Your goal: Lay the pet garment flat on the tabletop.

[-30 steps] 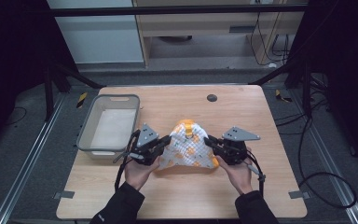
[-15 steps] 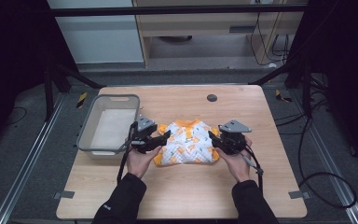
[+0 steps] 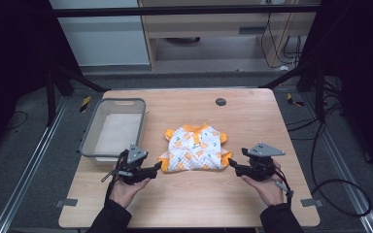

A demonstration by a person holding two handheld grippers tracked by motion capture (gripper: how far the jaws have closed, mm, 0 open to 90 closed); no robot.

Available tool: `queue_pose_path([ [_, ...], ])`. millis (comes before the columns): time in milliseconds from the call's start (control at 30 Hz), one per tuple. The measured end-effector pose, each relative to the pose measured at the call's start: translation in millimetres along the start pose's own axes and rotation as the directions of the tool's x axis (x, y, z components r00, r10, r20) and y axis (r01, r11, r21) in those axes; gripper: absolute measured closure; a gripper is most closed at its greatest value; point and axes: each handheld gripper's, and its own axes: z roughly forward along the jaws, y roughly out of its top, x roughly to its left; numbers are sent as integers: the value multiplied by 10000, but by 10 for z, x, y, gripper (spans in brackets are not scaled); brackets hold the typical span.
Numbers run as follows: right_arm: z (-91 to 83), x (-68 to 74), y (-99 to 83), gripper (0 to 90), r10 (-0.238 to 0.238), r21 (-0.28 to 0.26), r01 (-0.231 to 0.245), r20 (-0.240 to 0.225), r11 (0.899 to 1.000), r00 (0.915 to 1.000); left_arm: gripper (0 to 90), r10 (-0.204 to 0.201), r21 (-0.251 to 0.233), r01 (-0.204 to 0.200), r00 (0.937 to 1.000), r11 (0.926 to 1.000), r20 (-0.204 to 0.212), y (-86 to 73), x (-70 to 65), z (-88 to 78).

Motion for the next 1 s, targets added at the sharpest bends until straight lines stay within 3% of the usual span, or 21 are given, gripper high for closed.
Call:
queue_pose_path([
  [267, 202, 63, -200, 361, -116, 807, 149, -409, 9966, 9991, 339, 248, 586, -249, 9997, 9980, 29, -126, -107, 172],
  [500, 451, 139, -220, 419, -328, 1321, 431, -793, 9903, 9963, 332, 583, 889, -603, 9980, 9942, 241, -156, -210, 341],
  [700, 547, 186, -226, 502, -588, 1554, 752, -1080, 9850, 9924, 353, 647, 1034, -682, 9972, 9923, 368, -168, -238, 452],
  [867, 586, 213, -224, 622, -685, 1698, 874, -1144, 9816, 9911, 469, 739, 1380, -808, 9958, 9871, 543, -194, -274, 525],
  [900, 592, 207, -224, 665, -727, 1743, 918, -1128, 9804, 9910, 533, 666, 1515, -740, 9964, 9857, 533, -196, -275, 538],
  [1000, 594, 201, -226, 721, -765, 1872, 971, -1144, 9775, 9905, 594, 514, 1654, -605, 9969, 9844, 589, -198, -272, 562],
])
